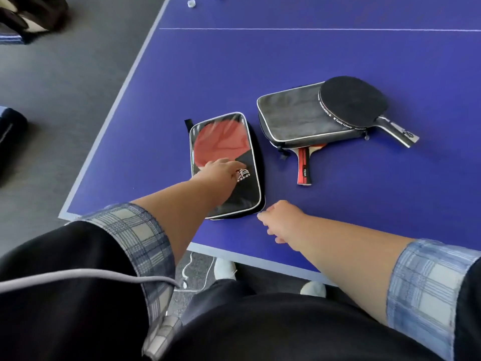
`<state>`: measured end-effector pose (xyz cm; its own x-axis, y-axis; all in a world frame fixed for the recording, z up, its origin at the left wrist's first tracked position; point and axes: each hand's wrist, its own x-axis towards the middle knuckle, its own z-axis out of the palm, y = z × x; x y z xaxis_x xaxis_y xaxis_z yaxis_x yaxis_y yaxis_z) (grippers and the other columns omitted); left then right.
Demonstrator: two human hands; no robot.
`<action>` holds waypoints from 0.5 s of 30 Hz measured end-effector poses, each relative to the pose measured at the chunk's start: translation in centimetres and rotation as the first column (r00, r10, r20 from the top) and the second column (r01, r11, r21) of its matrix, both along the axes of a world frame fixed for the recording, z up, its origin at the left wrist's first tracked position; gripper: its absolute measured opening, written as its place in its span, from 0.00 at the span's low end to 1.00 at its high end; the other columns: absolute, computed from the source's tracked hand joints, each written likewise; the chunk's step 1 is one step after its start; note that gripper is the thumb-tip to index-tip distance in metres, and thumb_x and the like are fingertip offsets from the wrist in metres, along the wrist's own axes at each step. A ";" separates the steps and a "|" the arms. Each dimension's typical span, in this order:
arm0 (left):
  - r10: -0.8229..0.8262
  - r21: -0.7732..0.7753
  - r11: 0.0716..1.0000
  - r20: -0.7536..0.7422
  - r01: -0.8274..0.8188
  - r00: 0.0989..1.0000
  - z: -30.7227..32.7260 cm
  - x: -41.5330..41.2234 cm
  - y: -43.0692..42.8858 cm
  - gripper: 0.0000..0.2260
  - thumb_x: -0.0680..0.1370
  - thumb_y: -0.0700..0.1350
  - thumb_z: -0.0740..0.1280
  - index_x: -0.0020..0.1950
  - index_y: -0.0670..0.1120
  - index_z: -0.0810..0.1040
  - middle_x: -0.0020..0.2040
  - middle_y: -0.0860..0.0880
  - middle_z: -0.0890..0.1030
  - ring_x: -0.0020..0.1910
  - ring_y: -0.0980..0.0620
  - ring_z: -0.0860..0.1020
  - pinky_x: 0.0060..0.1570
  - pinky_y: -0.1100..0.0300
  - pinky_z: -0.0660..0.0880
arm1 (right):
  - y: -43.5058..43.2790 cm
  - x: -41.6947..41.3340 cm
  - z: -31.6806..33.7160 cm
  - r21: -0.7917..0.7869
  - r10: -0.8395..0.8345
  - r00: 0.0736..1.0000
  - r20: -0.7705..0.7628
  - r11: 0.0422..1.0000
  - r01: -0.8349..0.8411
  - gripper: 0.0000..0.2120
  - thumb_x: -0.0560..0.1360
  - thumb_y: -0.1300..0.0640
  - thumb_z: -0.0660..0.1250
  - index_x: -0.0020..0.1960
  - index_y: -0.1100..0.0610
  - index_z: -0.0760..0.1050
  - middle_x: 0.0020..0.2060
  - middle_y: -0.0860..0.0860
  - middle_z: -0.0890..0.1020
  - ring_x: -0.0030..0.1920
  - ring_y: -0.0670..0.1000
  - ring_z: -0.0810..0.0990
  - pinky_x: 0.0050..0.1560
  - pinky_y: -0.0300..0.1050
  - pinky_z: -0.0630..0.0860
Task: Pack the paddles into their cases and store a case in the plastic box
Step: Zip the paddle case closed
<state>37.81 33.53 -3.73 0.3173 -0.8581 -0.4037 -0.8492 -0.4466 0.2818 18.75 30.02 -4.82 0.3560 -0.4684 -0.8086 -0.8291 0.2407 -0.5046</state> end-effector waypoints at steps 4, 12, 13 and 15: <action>-0.135 0.019 0.991 0.159 0.134 0.978 -0.1 3.7 -1.7 0.23 0.83 0.46 0.56 0.76 0.64 0.59 0.81 0.54 0.53 0.79 0.46 0.52 0.73 0.43 0.59 | 2.1 0.9 1.2 0.253 0.117 0.992 -0.053 0.962 -0.100 0.14 0.79 0.46 0.66 0.59 0.54 0.76 0.50 0.48 0.83 0.48 0.49 0.82 0.47 0.47 0.80; -0.694 -0.021 0.698 0.226 0.716 0.683 -4.7 6.7 -2.4 0.25 0.81 0.61 0.42 0.79 0.63 0.48 0.82 0.52 0.44 0.80 0.47 0.42 0.75 0.43 0.41 | 8.6 7.4 0.1 0.232 -0.065 0.998 -0.015 0.970 0.067 0.23 0.79 0.47 0.65 0.73 0.49 0.70 0.51 0.49 0.82 0.50 0.45 0.82 0.46 0.40 0.77; -0.674 -0.041 0.718 0.212 0.695 0.708 -5.0 6.7 -2.5 0.25 0.80 0.61 0.42 0.79 0.63 0.49 0.82 0.52 0.45 0.80 0.47 0.43 0.75 0.41 0.41 | 8.9 8.0 0.1 0.228 -0.092 0.995 -0.022 0.969 0.095 0.23 0.79 0.47 0.65 0.72 0.50 0.72 0.50 0.49 0.82 0.50 0.44 0.82 0.50 0.42 0.79; -0.633 -0.072 0.751 0.203 0.656 0.747 -5.5 6.6 -2.3 0.24 0.82 0.60 0.45 0.78 0.64 0.51 0.82 0.53 0.46 0.80 0.46 0.44 0.74 0.39 0.41 | 9.8 9.3 -0.2 0.243 -0.188 0.982 -0.024 0.952 0.188 0.21 0.78 0.48 0.65 0.67 0.57 0.75 0.55 0.52 0.83 0.53 0.47 0.83 0.60 0.50 0.80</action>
